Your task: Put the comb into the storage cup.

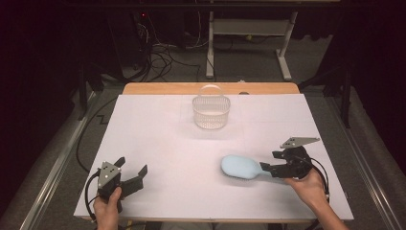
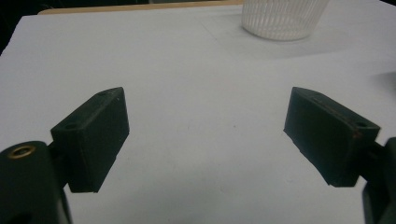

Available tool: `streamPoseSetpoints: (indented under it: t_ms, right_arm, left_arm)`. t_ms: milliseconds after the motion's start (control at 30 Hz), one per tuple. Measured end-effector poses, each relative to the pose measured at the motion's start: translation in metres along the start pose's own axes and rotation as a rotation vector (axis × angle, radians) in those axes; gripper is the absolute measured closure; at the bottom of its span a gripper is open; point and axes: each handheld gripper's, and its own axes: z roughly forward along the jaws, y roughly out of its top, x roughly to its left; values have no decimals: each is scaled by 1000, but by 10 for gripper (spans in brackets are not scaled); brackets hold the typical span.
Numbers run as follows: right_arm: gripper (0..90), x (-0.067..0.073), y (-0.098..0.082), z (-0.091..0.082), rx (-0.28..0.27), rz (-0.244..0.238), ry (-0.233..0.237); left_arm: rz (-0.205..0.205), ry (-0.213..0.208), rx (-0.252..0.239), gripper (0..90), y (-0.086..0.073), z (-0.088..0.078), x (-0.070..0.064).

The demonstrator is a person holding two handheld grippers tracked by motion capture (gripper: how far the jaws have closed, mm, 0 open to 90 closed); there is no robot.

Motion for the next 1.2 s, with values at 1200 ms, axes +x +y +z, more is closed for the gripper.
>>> streamPoseSetpoints:
  t_ms: [1200]
  right_arm:
    - [387, 3, -4, 14, 239, -51, 11]
  left_arm:
    - [0, 4, 5, 148, 0, 1, 0]
